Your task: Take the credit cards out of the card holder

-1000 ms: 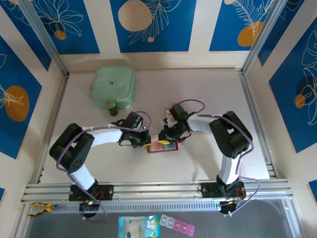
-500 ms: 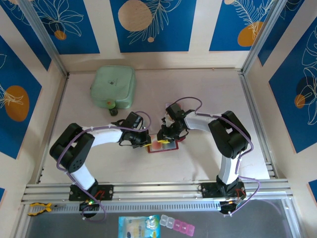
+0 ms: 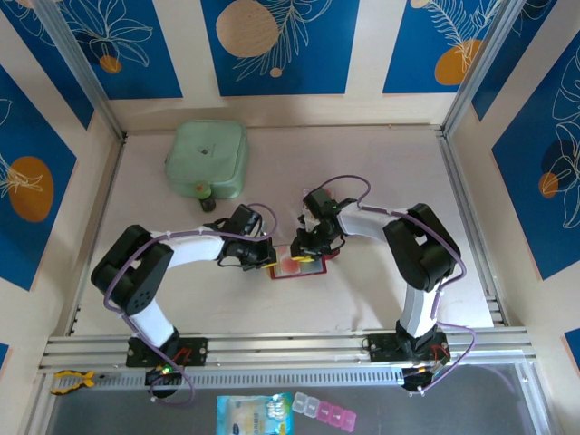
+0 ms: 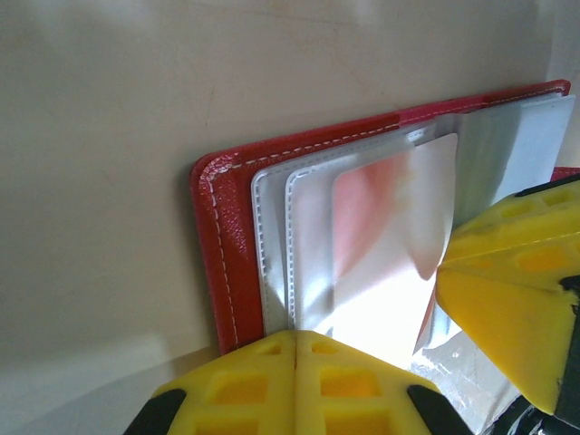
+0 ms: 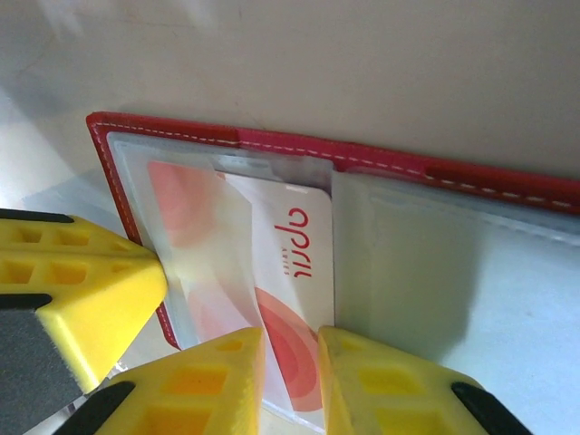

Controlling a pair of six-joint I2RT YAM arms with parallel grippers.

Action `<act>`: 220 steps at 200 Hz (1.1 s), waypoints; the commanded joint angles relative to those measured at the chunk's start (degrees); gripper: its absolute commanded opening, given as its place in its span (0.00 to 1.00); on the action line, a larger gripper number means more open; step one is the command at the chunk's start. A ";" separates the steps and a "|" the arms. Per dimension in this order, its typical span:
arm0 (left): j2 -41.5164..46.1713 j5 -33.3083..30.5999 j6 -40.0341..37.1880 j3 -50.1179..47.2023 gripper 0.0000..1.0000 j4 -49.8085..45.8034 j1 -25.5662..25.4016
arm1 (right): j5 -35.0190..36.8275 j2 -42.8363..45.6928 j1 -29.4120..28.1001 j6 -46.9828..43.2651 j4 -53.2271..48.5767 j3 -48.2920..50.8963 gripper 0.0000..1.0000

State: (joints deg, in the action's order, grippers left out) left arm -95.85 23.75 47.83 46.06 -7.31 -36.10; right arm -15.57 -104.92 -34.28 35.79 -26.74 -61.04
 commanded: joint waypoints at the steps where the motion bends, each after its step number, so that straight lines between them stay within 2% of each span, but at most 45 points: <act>1: -0.75 -0.55 -1.13 1.05 0.04 -3.00 0.52 | 0.71 2.05 -0.22 -0.63 -2.58 -0.49 0.24; 97: -0.18 0.57 -2.31 6.39 0.04 -6.30 -1.44 | -2.78 4.86 2.07 0.16 0.02 1.71 0.24; 220: -4.73 -1.84 -3.35 5.89 0.02 -7.60 -2.39 | -5.59 1.29 2.55 -0.01 1.69 1.71 0.25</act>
State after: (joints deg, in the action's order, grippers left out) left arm -98.98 23.92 46.06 51.29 -11.49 -38.06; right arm -18.72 -102.10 -31.90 35.83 -25.17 -60.20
